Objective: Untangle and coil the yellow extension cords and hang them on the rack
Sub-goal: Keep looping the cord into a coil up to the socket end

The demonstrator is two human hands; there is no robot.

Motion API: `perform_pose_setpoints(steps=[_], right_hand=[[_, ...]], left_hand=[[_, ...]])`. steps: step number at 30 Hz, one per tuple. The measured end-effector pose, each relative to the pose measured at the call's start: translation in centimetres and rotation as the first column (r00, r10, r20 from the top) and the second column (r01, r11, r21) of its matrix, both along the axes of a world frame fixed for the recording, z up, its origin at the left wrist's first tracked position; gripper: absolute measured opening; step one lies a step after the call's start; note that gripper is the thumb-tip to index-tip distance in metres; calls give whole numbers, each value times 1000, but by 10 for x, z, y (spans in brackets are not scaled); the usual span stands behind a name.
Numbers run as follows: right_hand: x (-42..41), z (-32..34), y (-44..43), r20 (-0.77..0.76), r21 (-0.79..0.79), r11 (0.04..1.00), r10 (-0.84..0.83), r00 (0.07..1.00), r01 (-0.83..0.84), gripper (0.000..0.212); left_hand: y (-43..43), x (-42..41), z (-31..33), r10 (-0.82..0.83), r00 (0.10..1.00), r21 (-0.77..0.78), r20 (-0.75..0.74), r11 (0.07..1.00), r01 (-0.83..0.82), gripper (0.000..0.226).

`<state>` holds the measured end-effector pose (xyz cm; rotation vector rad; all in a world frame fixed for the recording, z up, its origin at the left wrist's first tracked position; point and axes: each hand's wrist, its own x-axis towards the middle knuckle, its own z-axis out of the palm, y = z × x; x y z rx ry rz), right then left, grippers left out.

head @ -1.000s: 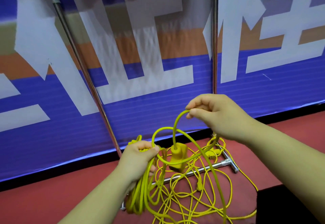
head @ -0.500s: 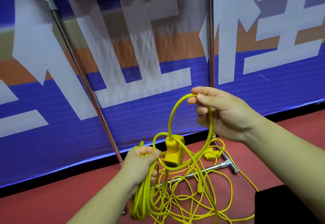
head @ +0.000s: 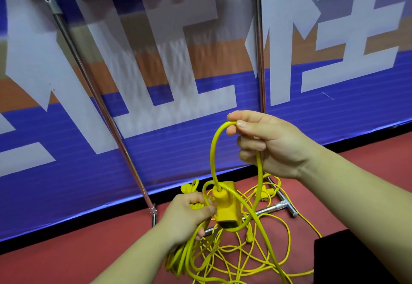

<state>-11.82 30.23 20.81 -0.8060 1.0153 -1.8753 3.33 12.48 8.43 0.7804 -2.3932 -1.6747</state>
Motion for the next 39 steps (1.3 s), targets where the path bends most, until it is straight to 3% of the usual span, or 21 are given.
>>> perform_pose_setpoints(steps=[4, 7, 10, 14, 17, 19, 21, 22, 26, 27, 31, 33, 36, 39], right_hand=[[-2, 1, 2, 18, -30, 999, 38, 999, -37, 18], [1, 2, -1, 2, -2, 966, 259, 966, -259, 21], [2, -5, -1, -96, 57, 876, 482, 871, -478, 18], [-4, -10, 1, -141, 46, 846, 532, 835, -531, 12], [-7, -6, 5, -226, 138, 892, 451, 863, -430, 8], [-8, -3, 9, -371, 272, 919, 373, 851, -285, 11], [-9, 0, 14, -544, 408, 909, 322, 775, -92, 4], [-10, 1, 17, -604, 451, 892, 322, 729, -21, 11], [-14, 2, 23, -728, 529, 825, 319, 607, 200, 24], [-14, 2, 22, -738, 542, 804, 317, 596, 244, 26], [-12, 0, 16, -671, 551, 785, 217, 709, 282, 24], [-13, -2, 14, -767, 498, 777, 189, 613, 384, 13], [-18, -9, 11, -878, 437, 746, 234, 418, 501, 17], [-22, -9, 12, -900, 391, 775, 208, 384, 497, 16]], left_hand=[[3, -3, -2, -35, 999, -44, -6, 998, 34, 10], [3, -7, -1, -45, 999, -63, -17, 997, 44, 9], [7, -10, -1, -96, 994, -85, -44, 992, 92, 6], [4, -9, -5, -69, 997, -100, -35, 993, 65, 23], [-1, -6, -6, -16, 999, 8, -43, 1000, 16, 9], [-5, -4, -7, 35, 999, 41, -23, 999, -34, 9], [-8, -4, -10, 55, 998, 35, 3, 998, -56, 10], [-10, -3, -11, 64, 998, 30, 15, 997, -65, 13], [-12, -4, -17, 96, 993, 5, 65, 995, -96, 20], [-12, -4, -17, 86, 994, -4, 73, 996, -86, 19], [-11, -5, -14, 58, 996, -21, 65, 998, -57, 23], [-11, -6, -12, 46, 998, -1, 46, 999, -46, 26], [-10, -8, -11, 40, 999, 39, 23, 998, -41, 27], [-9, -8, -12, 41, 999, 32, 24, 999, -42, 27]])
